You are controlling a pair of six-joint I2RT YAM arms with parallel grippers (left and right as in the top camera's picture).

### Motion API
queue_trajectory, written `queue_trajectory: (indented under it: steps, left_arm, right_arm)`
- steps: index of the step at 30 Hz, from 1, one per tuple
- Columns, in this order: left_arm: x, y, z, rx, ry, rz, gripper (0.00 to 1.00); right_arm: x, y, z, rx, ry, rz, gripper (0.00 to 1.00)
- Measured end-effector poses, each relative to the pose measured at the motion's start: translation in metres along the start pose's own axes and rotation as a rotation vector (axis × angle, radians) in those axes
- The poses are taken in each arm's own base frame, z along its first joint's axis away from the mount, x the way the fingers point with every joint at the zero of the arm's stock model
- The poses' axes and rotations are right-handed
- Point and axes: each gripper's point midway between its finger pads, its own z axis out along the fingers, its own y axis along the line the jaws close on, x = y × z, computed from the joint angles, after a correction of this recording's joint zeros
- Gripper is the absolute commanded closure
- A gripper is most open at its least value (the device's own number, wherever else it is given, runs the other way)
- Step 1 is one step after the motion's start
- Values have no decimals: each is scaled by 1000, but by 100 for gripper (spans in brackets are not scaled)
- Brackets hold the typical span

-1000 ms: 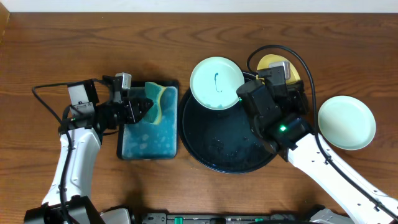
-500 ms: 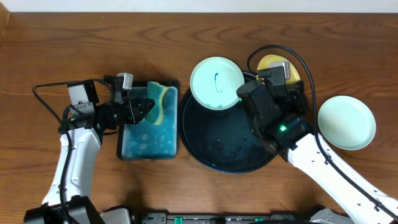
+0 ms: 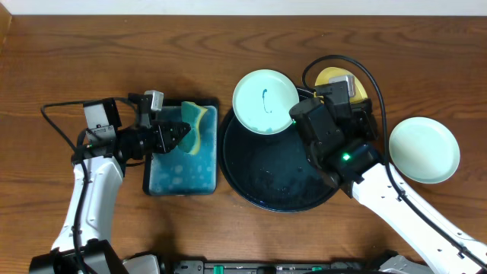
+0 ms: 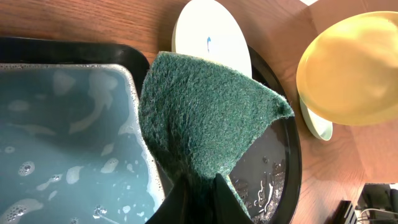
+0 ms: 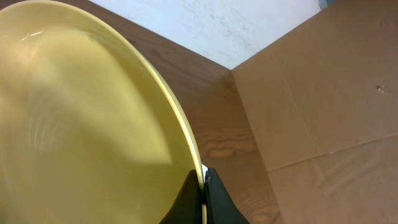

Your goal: Clean dirty plates on tray and stack at the side

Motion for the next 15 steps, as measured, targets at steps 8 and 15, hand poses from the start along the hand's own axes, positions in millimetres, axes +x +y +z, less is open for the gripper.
queue_trajectory:
  steps: [8,15]
  left_arm:
    - [0,1,0,-4,0,0,93]
    - [0,1,0,-8,0,0,93]
  right_arm:
    - [0,0,0,0,0,0,99]
    - [0,0,0,0,0,0,99]
